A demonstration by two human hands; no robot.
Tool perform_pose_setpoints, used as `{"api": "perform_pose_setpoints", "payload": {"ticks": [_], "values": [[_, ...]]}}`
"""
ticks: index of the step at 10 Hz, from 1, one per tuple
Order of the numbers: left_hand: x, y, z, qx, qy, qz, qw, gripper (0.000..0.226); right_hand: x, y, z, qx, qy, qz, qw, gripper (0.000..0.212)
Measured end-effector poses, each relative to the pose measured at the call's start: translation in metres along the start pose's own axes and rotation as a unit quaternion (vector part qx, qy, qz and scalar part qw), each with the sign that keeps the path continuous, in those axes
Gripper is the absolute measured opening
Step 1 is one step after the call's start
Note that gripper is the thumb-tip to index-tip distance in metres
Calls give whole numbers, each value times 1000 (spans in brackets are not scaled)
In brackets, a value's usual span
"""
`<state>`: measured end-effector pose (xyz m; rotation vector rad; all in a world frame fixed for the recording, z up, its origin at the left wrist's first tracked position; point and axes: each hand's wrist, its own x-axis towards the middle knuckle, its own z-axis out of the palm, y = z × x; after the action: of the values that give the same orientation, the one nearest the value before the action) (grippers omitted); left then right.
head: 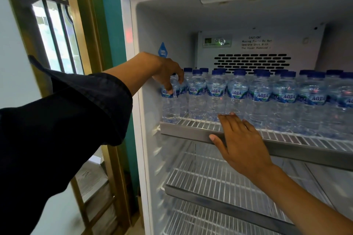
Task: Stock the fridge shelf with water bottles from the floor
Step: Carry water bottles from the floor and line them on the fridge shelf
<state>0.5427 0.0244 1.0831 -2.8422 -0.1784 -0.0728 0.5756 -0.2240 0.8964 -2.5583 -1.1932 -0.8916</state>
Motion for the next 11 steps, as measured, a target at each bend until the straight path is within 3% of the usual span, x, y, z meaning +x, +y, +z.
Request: {"api": "perform_pose_setpoints", "payload": {"ticks": [2, 3, 4, 6, 7, 9, 11], "values": [[-1, 0, 6, 23, 14, -9, 1000, 55, 0, 1, 0, 12, -1, -1, 1000, 69], [-4, -1, 12, 69, 34, -19, 997, 68, -1, 1, 1, 21, 1, -9, 1000, 67], [-19, 3, 21, 101, 94, -1, 990, 79, -2, 3, 1, 50, 4, -19, 999, 66], [-90, 29, 69, -15, 201, 89, 975, 77, -3, -19, -3, 133, 14, -95, 986, 64], [-147, 31, 110, -76, 238, 85, 965, 74, -10, -59, 2, 161, 11, -147, 976, 64], [-306, -11, 230, -231, 178, -89, 952, 78, -40, -198, 37, 235, -37, -220, 946, 63], [-538, -37, 358, -342, 70, -300, 888, 73, -126, -376, 86, 325, -163, -286, 886, 64]]}}
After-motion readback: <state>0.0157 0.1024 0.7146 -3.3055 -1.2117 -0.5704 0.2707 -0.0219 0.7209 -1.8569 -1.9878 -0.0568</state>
